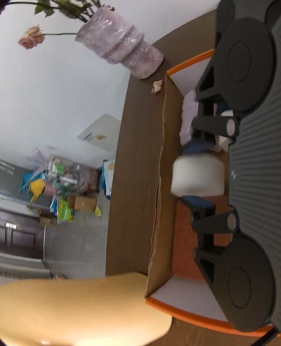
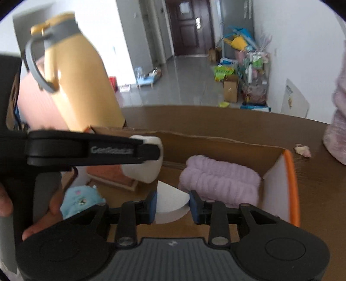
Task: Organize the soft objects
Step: 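Open both grippers to drop the wedge and roll in the box, then withdraw both grippers from the box toward the table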
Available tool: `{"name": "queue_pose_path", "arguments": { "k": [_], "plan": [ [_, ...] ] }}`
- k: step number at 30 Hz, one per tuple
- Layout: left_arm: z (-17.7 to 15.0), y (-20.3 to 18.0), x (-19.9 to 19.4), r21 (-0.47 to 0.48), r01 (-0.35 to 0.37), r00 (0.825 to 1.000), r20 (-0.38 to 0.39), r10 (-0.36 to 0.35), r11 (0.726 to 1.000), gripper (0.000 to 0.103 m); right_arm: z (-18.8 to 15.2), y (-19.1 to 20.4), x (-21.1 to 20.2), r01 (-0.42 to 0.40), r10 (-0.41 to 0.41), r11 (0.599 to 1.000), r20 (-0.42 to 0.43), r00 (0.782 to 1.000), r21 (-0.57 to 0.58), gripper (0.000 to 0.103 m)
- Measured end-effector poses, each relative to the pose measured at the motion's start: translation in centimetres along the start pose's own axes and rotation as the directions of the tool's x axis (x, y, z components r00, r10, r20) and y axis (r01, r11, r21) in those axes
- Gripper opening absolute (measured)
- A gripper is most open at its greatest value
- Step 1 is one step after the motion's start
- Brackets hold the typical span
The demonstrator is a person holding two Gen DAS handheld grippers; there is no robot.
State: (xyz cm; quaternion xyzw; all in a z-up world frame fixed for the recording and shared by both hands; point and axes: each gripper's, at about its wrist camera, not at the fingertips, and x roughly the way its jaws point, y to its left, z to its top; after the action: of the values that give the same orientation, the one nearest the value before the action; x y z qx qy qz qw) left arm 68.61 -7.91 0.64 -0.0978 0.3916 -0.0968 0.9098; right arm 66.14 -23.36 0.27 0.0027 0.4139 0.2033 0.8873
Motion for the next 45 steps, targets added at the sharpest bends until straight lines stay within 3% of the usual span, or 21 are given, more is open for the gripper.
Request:
{"name": "queue_pose_path", "arguments": {
  "k": [9, 14, 16, 20, 23, 26, 31, 38, 41, 45],
  "plan": [
    [0.1, 0.4, -2.7, 0.073, -0.017, 0.999, 0.039, 0.014, 0.997, 0.061, 0.3, 0.1, -0.2, 0.038, -0.038, 0.999, 0.030, 0.999, -0.003, 0.039],
    [-0.2, -0.2, -8.1, 0.130, -0.036, 0.995, 0.095, 0.023, 0.991, 0.078, 0.4, 0.2, -4.5, 0.063, -0.063, 0.998, 0.074, 0.995, 0.005, 0.045],
    [-0.9, -0.5, -10.7, 0.159, -0.042, 0.992, 0.127, 0.022, 0.986, 0.081, 0.0, 0.3, -7.1, 0.079, -0.080, 0.997, 0.105, 0.991, 0.013, 0.054],
    [-2.7, -0.9, -15.7, 0.186, -0.069, 0.983, 0.181, 0.035, 0.980, 0.083, -1.3, 1.0, -12.3, 0.101, -0.105, 0.994, 0.168, 0.980, 0.030, 0.058],
    [-4.9, -0.8, -19.8, 0.199, -0.082, 0.974, 0.225, 0.036, 0.977, 0.086, -3.0, 1.7, -16.4, 0.108, -0.112, 0.994, 0.229, 0.967, 0.033, 0.068],
    [-7.8, -0.5, -23.6, 0.209, -0.106, 0.957, 0.286, 0.043, 0.972, 0.093, -5.5, 2.6, -19.9, 0.140, -0.141, 0.990, 0.305, 0.942, 0.028, 0.072],
    [-13.0, -0.9, -28.9, 0.228, -0.183, 0.903, 0.425, 0.071, 0.956, 0.097, -9.5, 4.6, -24.3, 0.171, -0.172, 0.984, 0.422, 0.890, 0.040, 0.080],
    [-17.6, -0.8, -31.7, 0.203, -0.252, 0.857, 0.501, 0.121, 0.946, 0.098, -13.1, 7.9, -26.9, 0.182, -0.166, 0.983, 0.489, 0.856, 0.014, 0.082],
    [-19.9, -0.1, -32.7, 0.173, -0.281, 0.831, 0.536, 0.149, 0.944, 0.099, -15.6, 9.2, -27.8, 0.214, -0.180, 0.977, 0.529, 0.829, -0.002, 0.084],
    [-24.5, 1.1, -34.7, 0.136, -0.260, 0.821, 0.551, 0.145, 0.956, 0.099, -20.9, 10.6, -29.4, 0.227, -0.189, 0.974, 0.570, 0.800, 0.004, 0.087]
  ]
}}
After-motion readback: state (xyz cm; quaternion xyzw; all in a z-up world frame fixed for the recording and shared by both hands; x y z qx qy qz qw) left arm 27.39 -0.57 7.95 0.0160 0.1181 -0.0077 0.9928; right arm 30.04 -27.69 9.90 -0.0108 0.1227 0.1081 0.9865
